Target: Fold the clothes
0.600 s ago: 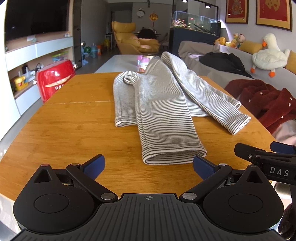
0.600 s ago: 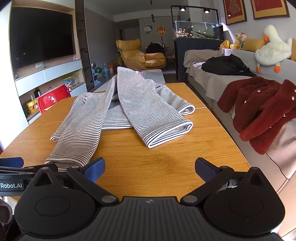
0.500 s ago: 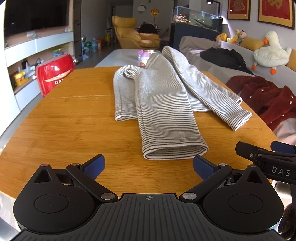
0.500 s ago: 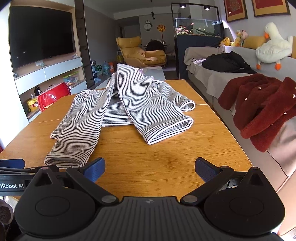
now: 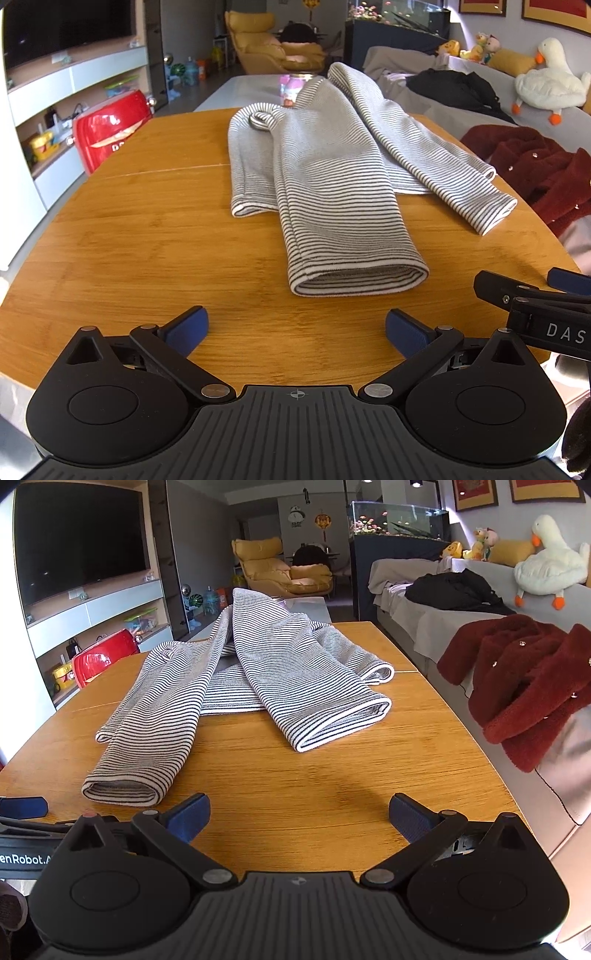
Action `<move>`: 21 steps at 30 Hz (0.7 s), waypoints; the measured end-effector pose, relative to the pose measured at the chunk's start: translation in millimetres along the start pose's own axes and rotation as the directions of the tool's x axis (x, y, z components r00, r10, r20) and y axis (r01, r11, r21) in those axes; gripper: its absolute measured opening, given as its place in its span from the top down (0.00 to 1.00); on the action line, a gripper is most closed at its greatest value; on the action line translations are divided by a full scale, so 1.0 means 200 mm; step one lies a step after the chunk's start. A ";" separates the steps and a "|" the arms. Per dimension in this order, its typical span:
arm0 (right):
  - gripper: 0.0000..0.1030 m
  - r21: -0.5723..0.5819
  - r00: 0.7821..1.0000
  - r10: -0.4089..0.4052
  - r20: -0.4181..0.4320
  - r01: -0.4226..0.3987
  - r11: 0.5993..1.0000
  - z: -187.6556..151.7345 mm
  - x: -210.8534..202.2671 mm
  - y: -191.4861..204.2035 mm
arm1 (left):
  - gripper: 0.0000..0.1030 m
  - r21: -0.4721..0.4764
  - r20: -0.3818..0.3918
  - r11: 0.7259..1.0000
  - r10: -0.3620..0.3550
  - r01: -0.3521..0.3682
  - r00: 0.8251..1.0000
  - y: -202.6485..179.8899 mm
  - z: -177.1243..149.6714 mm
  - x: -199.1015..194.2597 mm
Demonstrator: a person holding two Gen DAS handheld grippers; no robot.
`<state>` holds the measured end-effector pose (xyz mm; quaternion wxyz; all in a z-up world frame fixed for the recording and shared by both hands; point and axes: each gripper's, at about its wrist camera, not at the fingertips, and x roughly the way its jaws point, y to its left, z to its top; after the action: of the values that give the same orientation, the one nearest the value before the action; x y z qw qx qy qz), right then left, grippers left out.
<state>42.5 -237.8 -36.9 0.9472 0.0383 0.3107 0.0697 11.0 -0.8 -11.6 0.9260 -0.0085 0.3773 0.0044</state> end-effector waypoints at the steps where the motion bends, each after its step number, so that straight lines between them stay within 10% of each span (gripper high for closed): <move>1: 0.00 0.000 1.000 0.000 0.001 0.000 1.000 0.00 0.00 0.00 | 0.00 0.000 0.000 1.000 0.000 0.000 1.000 0.00 0.00 0.00; 21: 0.00 -0.023 1.000 -0.010 0.003 0.010 1.000 -0.01 0.00 0.00 | 0.00 0.001 -0.001 1.000 0.008 -0.008 1.000 -0.01 0.00 0.01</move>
<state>41.4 -237.0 -37.6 0.9484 0.0261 0.3087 0.0683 12.0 -2.4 -12.8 0.9258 -0.0063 0.3779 0.0080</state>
